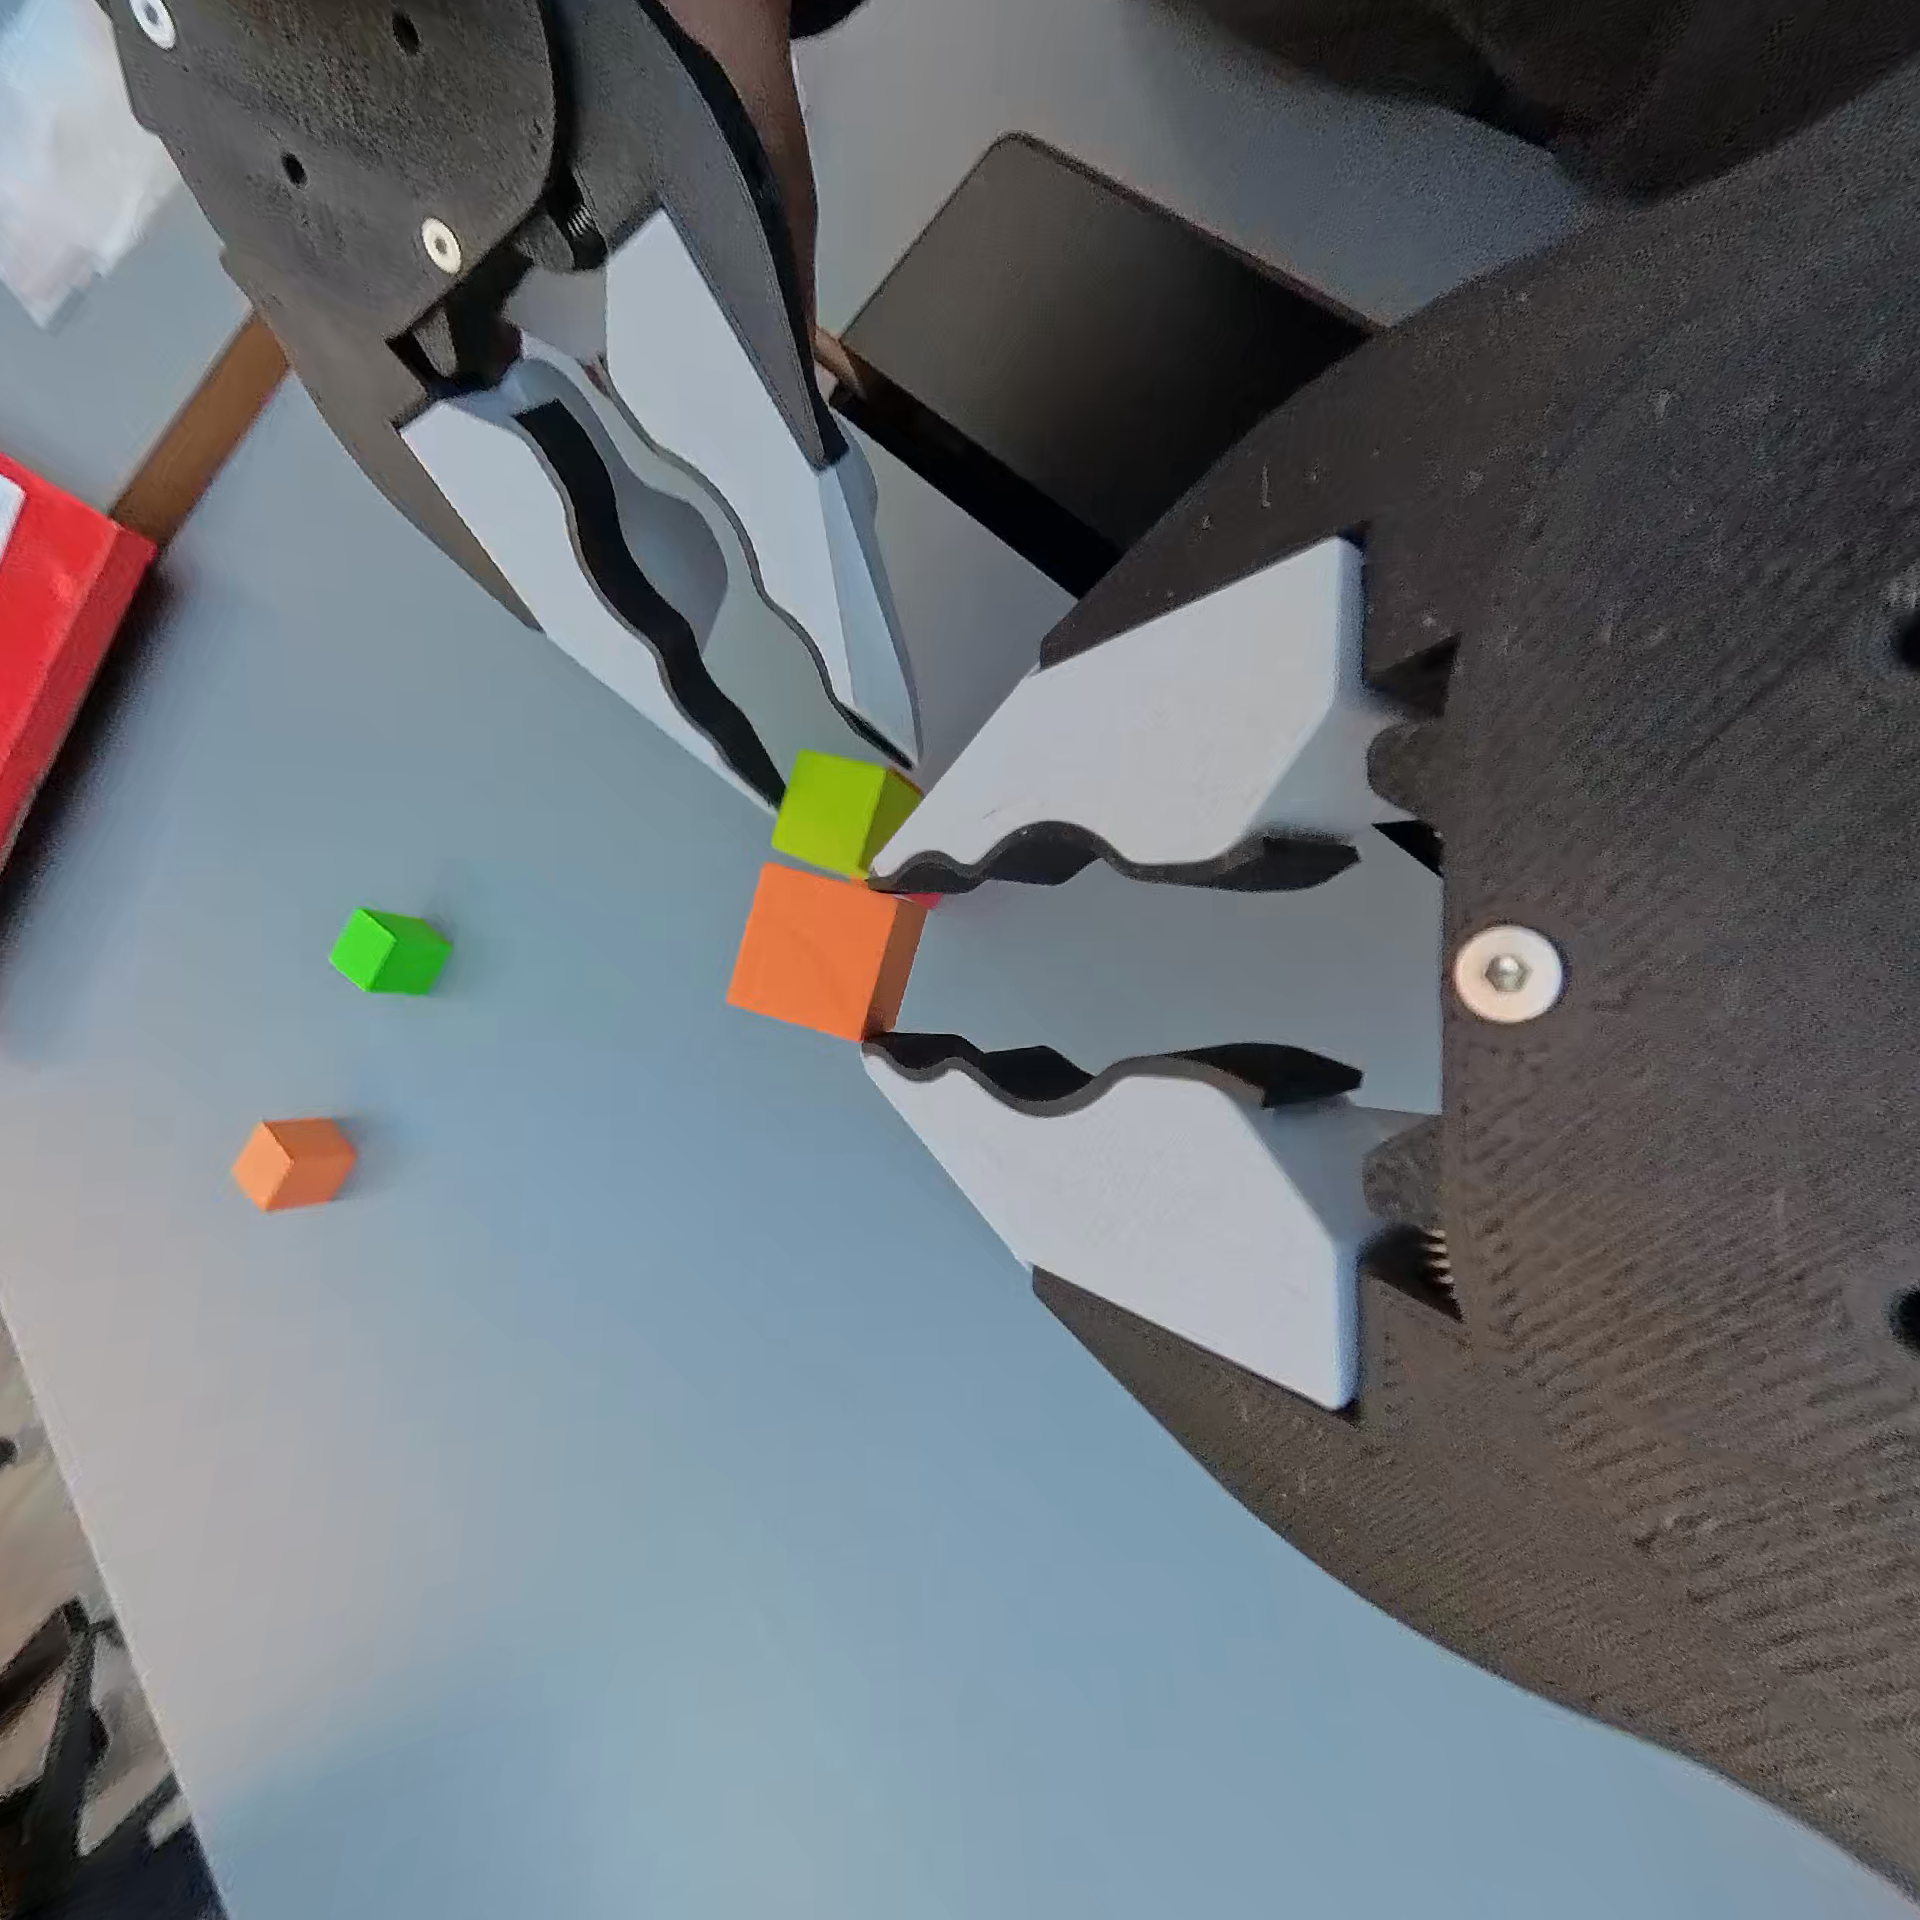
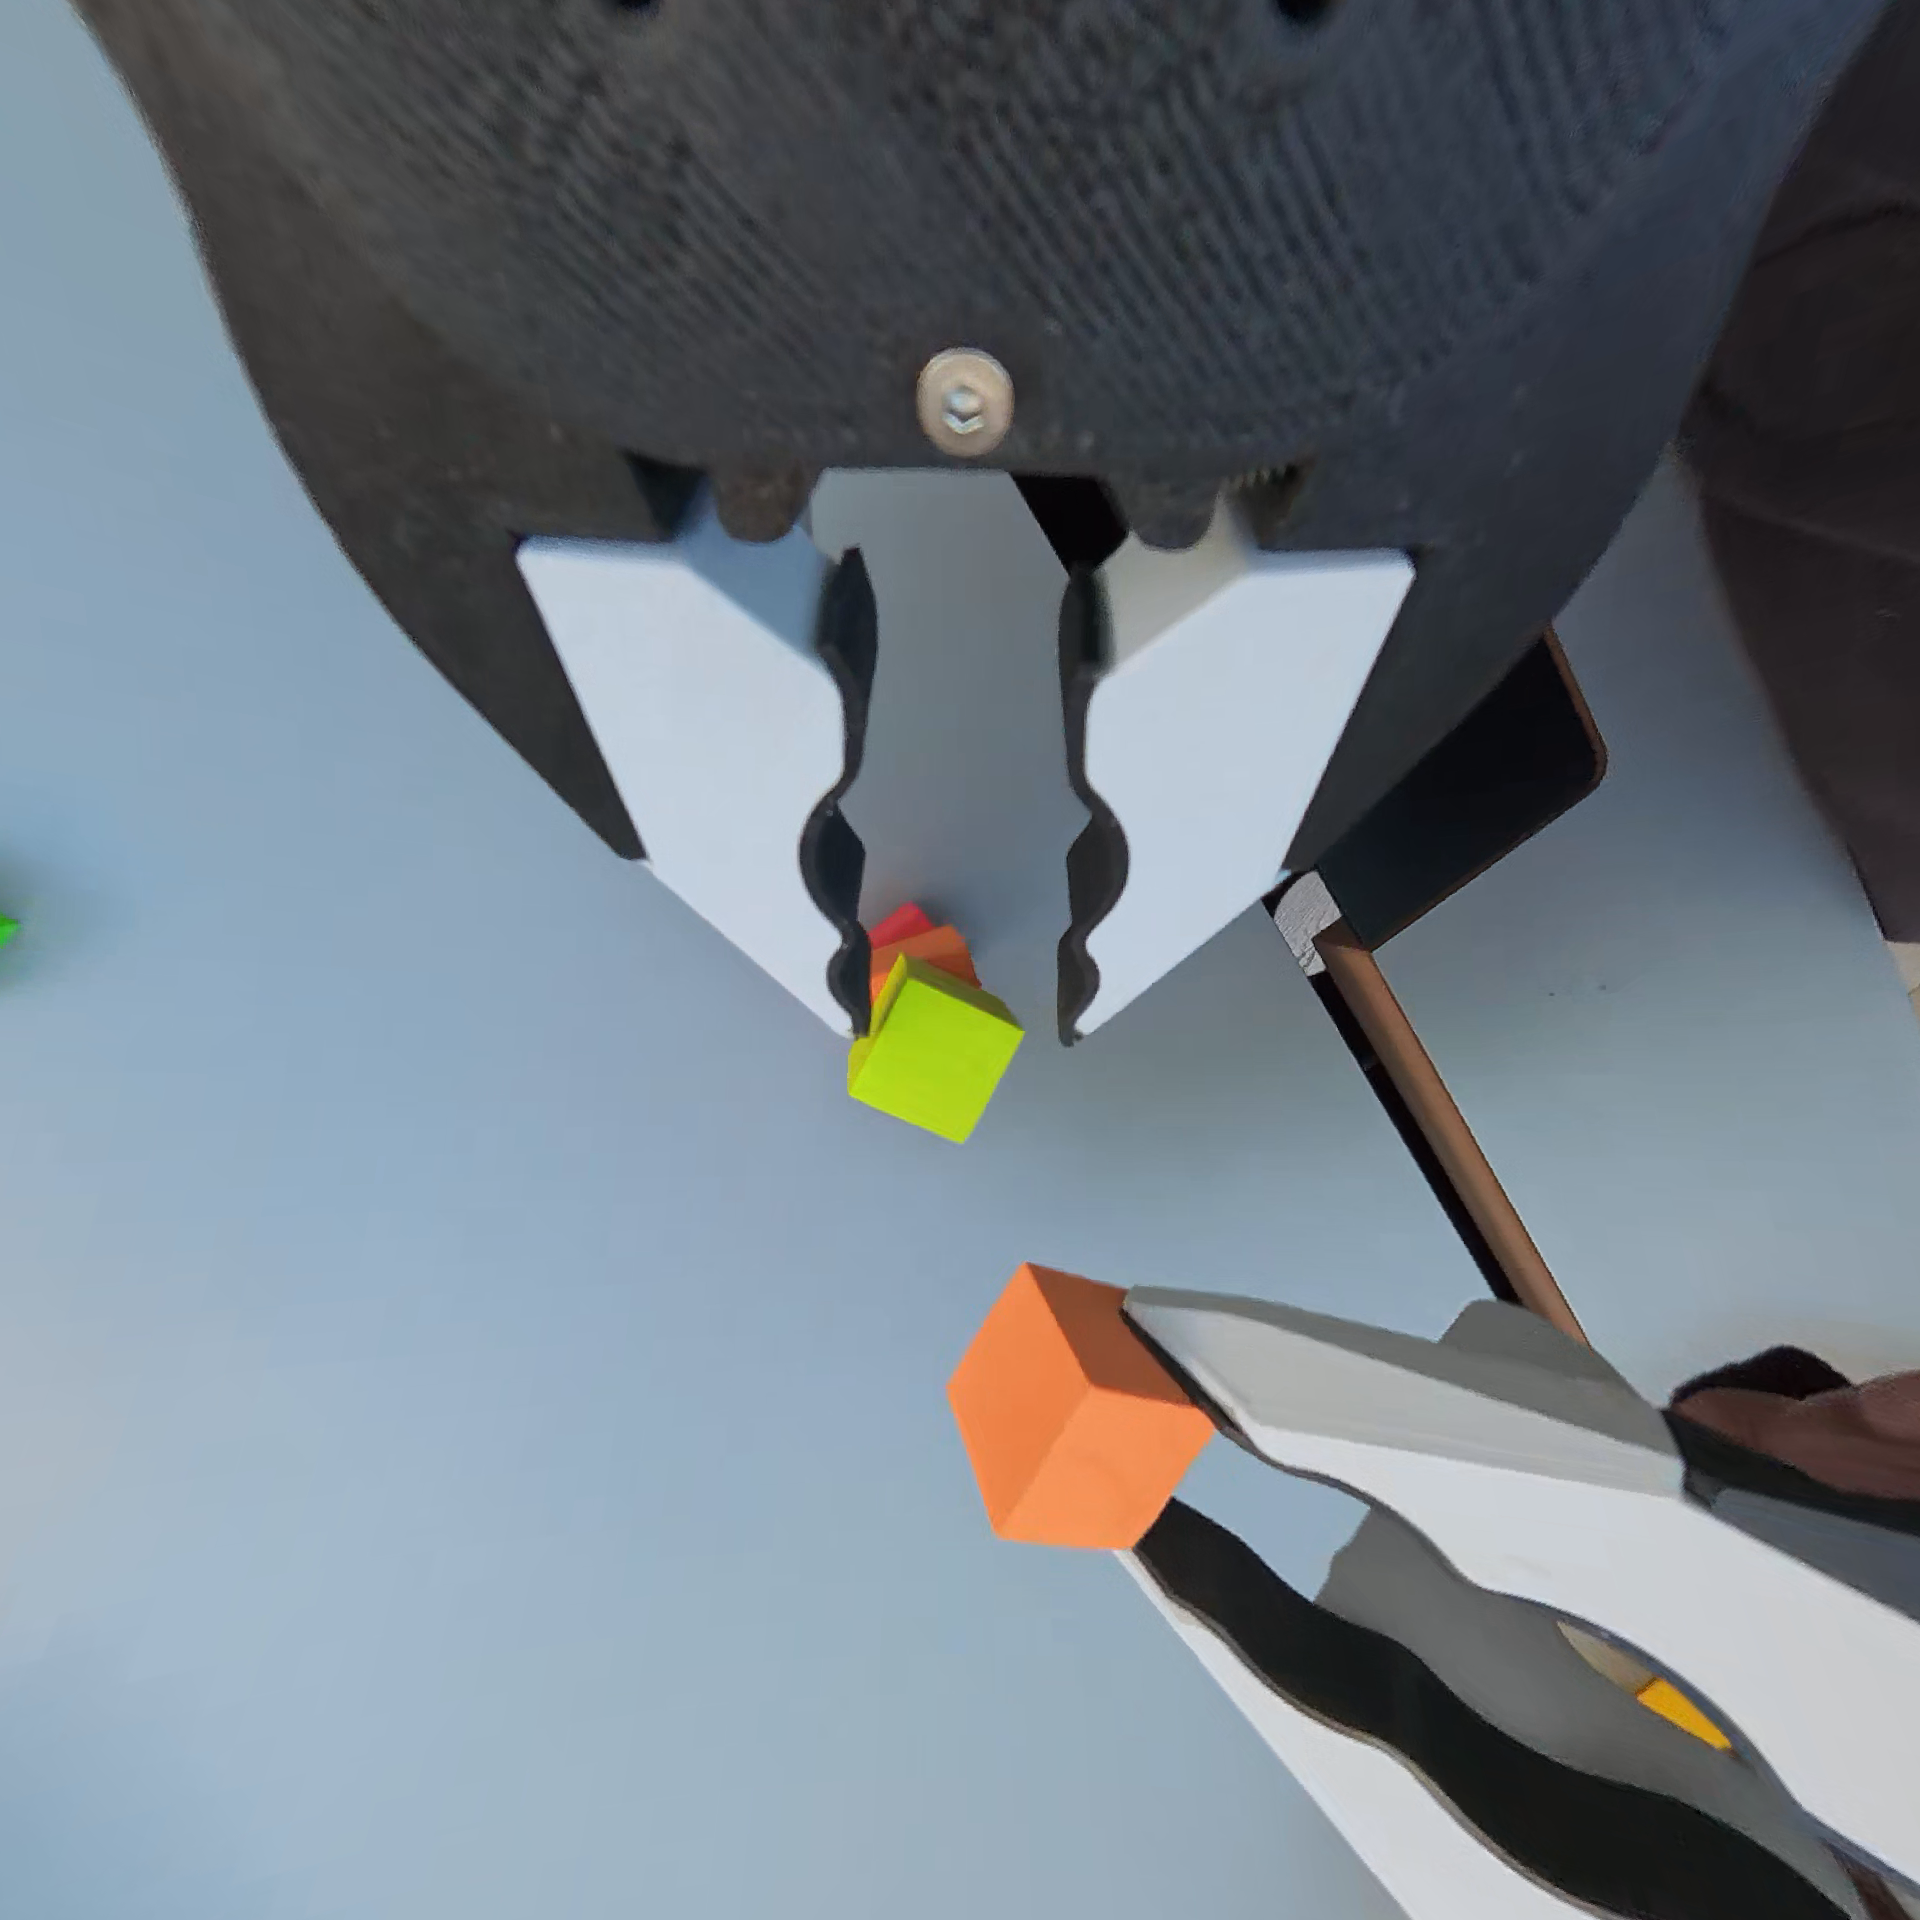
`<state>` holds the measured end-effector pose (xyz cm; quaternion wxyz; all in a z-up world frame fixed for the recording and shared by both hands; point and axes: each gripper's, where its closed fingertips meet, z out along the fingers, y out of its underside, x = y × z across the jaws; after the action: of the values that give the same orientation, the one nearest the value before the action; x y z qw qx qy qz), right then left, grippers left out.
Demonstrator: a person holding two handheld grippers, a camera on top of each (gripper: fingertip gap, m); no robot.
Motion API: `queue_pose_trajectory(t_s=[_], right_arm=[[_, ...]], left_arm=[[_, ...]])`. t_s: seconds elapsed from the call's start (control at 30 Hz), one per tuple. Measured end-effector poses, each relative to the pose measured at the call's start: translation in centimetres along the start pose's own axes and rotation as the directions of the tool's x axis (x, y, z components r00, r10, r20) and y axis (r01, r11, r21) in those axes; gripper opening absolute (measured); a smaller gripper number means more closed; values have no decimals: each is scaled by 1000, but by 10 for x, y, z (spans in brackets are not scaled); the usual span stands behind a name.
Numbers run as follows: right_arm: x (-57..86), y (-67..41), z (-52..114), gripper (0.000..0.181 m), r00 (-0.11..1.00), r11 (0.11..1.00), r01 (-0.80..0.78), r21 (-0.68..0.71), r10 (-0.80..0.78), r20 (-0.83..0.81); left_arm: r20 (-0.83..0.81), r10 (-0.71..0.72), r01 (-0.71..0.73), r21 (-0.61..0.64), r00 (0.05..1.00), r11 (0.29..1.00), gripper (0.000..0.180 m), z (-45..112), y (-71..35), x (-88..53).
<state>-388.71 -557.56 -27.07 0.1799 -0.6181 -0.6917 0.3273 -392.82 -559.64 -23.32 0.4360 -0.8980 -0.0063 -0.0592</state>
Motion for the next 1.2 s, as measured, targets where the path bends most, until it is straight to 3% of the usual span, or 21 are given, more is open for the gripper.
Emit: queue_pose_trajectory(t_s=[0.1,0.37,0.57,0.8,0.93,1.0,1.07,1.2], right_arm=[[5,0,-10,43,999,999,-19,28,20,-26],[33,28,-35,47,987,992,-119,37,122,-105],[79,34,-46,49,968,981,-176,83,187,-168],[198,2,-49,50,892,948,-212,237,287,-350],[237,11,-21,51,855,921,-320,220,381,-352],[239,18,-4,48,860,912,-358,198,405,-310],[239,25,4,26,861,909,-375,180,414,-297],[229,9,-26,26,859,896,-338,290,419,-295]], left_arm=[[-74,22,-22,9,997,1000,24,10,-11,21],[-110,109,-121,-113,988,986,27,38,9,35],[-129,72,-83,-82,989,993,39,25,0,32],[-42,79,-82,-76,996,994,36,35,-11,-28],[-4,135,-135,-49,991,990,37,75,-55,-65],[2,144,-144,-13,990,990,39,105,-81,-77],[2,121,-121,0,993,993,42,142,-101,-88],[-3,109,-109,-31,994,994,49,216,-127,-97]])
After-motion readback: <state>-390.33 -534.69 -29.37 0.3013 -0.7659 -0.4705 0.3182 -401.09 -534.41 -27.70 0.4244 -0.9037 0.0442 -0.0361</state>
